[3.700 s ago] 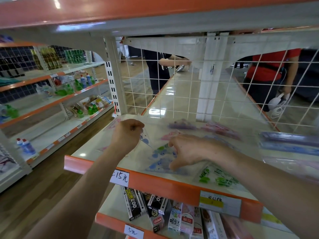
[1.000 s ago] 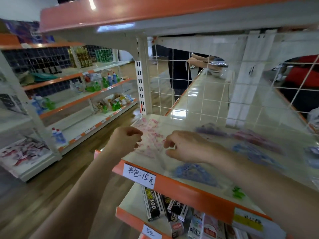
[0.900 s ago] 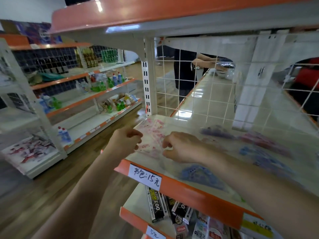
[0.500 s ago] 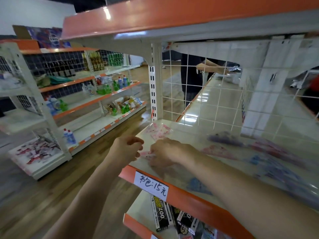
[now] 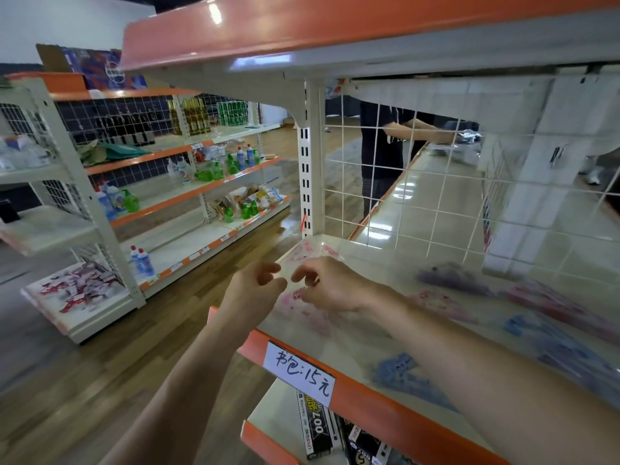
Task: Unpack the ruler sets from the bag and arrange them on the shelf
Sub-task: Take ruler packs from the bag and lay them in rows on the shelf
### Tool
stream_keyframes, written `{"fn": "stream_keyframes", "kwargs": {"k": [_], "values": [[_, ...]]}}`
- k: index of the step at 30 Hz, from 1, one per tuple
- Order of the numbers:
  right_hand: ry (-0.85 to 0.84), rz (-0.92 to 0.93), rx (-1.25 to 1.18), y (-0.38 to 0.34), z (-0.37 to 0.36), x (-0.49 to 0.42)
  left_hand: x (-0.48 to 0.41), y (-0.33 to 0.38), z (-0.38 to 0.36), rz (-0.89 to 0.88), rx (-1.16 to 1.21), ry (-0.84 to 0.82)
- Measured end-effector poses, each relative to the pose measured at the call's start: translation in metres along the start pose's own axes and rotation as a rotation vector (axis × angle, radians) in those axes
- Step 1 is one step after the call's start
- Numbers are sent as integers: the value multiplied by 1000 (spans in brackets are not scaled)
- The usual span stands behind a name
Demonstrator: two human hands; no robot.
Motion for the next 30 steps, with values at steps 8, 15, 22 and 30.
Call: {"fn": "stream_keyframes", "kwargs": {"k": [8,15,22,30], "values": [[170,-55,-470,11,17,-12,-7,-5,0,61,164,87],[103,-123,-110,17,10,-51,-13,-13,10,80,351,89],[105,-250,691,25,18,-107,-21,-12,31,-39,281,186],[-62,-334,974,34,-11,-140,-27,-28,53,-36,308,260]]}}
Point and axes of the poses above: each hand's wrist, its own x-axis away from the middle knuckle, its own z-axis out of the back of the hand, y = z × x, the point moved 8 cm from there along -x, towards the middle knuckle, and after that the axes turned 7 degrees about z, right-handed, at the moved point
